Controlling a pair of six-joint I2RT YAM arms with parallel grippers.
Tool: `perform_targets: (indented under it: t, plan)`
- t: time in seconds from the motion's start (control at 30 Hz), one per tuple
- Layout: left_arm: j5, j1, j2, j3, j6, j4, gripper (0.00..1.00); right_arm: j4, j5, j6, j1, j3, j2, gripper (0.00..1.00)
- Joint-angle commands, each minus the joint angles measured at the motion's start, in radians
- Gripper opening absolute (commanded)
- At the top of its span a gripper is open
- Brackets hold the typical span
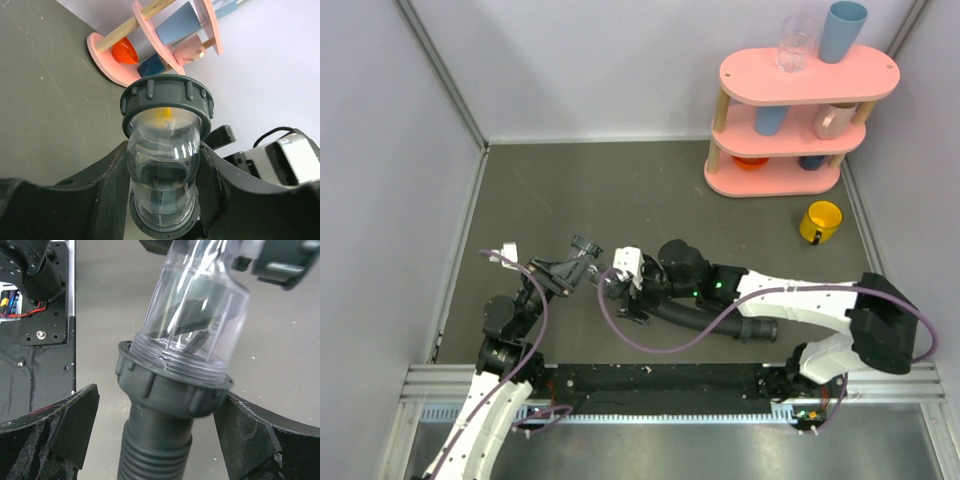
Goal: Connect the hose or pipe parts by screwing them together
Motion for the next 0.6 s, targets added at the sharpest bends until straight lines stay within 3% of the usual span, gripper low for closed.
perform_targets:
  t: [0.0, 0.33, 0.57]
  plan:
    - [-0.013, -0.002, -0.022, 0.020, -0.009, 0.088, 0.00, -0.037, 0.053, -0.007, -0.015, -0.010, -0.129, 0.91]
    - [-0.014, -0.002, -0.022, 0.011, -0.014, 0.093, 0.00, -0.066, 0.013, 0.015, -0.014, -0.018, -0.243, 0.91]
    - [-0.016, -0.002, -0.020, 0.016, -0.012, 0.090, 0.00, -0.007, -0.035, 0.045, -0.009, -0.020, -0.228, 0.84]
